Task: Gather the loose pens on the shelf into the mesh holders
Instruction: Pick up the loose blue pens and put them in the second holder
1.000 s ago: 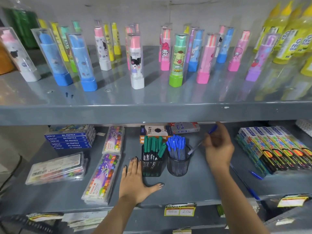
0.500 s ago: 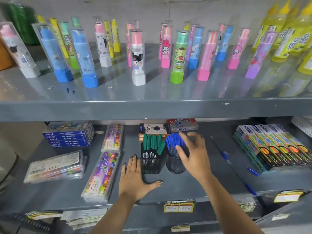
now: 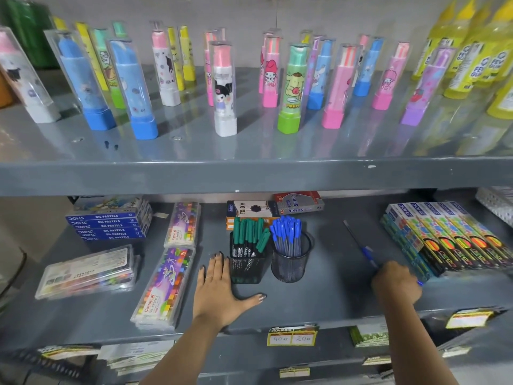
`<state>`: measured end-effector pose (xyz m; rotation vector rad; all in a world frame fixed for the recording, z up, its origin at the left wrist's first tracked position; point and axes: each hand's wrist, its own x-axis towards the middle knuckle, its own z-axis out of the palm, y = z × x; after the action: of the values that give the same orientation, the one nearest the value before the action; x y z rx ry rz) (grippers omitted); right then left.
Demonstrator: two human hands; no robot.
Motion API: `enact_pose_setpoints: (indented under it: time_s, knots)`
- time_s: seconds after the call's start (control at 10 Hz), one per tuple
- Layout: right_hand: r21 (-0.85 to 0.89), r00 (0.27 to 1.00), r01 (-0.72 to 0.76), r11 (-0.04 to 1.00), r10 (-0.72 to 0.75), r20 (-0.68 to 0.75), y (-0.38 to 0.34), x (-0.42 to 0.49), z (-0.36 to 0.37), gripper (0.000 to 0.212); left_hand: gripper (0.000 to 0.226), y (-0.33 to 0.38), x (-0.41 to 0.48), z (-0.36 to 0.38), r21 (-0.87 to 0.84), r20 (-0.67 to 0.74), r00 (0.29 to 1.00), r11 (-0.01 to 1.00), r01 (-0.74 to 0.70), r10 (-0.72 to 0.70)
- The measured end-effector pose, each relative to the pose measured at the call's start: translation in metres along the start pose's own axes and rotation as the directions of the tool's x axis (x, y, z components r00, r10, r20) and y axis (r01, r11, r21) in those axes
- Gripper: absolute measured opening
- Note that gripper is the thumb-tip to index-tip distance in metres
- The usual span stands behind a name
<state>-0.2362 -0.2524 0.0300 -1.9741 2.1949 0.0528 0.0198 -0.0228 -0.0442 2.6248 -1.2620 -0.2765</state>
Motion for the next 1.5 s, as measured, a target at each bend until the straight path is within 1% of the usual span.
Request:
enact_pose_setpoints:
  time_s: [0.1, 0.2, 0.3, 0.4, 0.5, 0.6, 0.7, 0.8, 0.9, 1.0, 1.1, 1.2, 1.3, 1.4, 1.5]
  knots:
    - [0.054, 1.000, 0.006, 0.999, -0.005, -0.023, 0.003, -0.005, -0.001, 0.027, 0.144, -0.001, 0.000, 0.001, -0.009, -0.007, 1.000, 1.000, 0.002, -0.002]
    - [0.278, 0.998, 0.066, 0.958, -0.058, -0.037, 0.001, -0.008, -0.010, 0.024, 0.143, 0.000, 0.000, 0.001, -0.014, -0.007, 1.000, 1.000, 0.000, 0.000]
    - [0.516, 0.979, 0.186, 0.836, -0.200, -0.028, -0.010, -0.018, -0.031, 0.027, 0.142, 0.001, 0.001, 0.000, -0.019, -0.011, 1.000, 1.000, -0.003, 0.003]
    - [0.699, 0.897, 0.168, 0.695, -0.401, 0.184, -0.028, -0.038, -0.056, 0.033, 0.141, 0.000, -0.001, 0.000, -0.010, -0.006, 1.000, 1.000, -0.001, 0.001]
    - [0.684, 0.762, 0.281, 0.673, -0.590, 0.267, -0.040, -0.055, -0.081, 0.042, 0.141, 0.001, -0.001, -0.001, -0.002, -0.004, 1.000, 1.000, 0.003, -0.003]
    - [0.750, 0.797, 0.333, 0.572, -0.596, 0.101, -0.051, -0.057, -0.092, 0.028, 0.141, 0.001, 0.000, 0.000, 0.010, 0.006, 1.000, 1.000, 0.006, -0.006]
    - [0.888, 0.852, 0.303, 0.346, -0.517, -0.089, -0.064, -0.055, -0.094, 0.018, 0.143, 0.001, 0.000, 0.001, 0.006, 0.003, 1.000, 1.000, 0.007, -0.007]
    - [0.851, 0.846, 0.410, 0.328, -0.484, -0.221, -0.081, -0.052, -0.089, 0.024, 0.143, 0.001, 0.001, 0.001, 0.013, 0.002, 1.000, 1.000, 0.009, -0.009]
    - [0.730, 0.808, 0.529, 0.433, -0.520, -0.277, -0.101, -0.053, -0.080, 0.027, 0.143, 0.001, 0.000, 0.000, 0.019, 0.000, 1.000, 1.000, 0.007, -0.007]
    - [0.533, 0.770, 0.624, 0.572, -0.568, -0.291, -0.119, -0.059, -0.067, 0.025, 0.142, 0.000, 0.001, 0.000, 0.000, 0.001, 1.000, 1.000, 0.008, -0.008]
    - [0.384, 0.731, 0.676, 0.629, -0.636, -0.247, -0.125, -0.062, -0.048, 0.024, 0.142, 0.001, 0.000, -0.001, -0.009, 0.007, 1.000, 1.000, 0.009, -0.009]
    - [0.186, 0.662, 0.748, 0.638, -0.691, -0.290, -0.120, -0.058, -0.026, 0.027, 0.141, 0.001, 0.000, -0.001, -0.005, 0.011, 1.000, 1.000, 0.012, -0.012]
    - [-0.060, 0.598, 0.747, 0.662, -0.709, -0.374, -0.111, -0.054, -0.006, 0.046, 0.142, 0.001, 0.000, 0.000, -0.004, 0.012, 1.000, 1.000, 0.014, -0.014]
    - [-0.143, 0.495, 0.755, 0.640, -0.699, -0.516, -0.104, -0.052, 0.004, 0.056, 0.141, 0.001, 0.000, -0.001, -0.002, 0.011, 1.000, 1.000, 0.015, -0.015]
    - [0.122, 0.649, 0.680, 0.723, -0.516, -0.560, -0.096, -0.033, 0.007, 0.054, 0.141, 0.001, 0.001, 0.000, -0.001, 0.012, 1.000, 1.000, 0.012, -0.012]
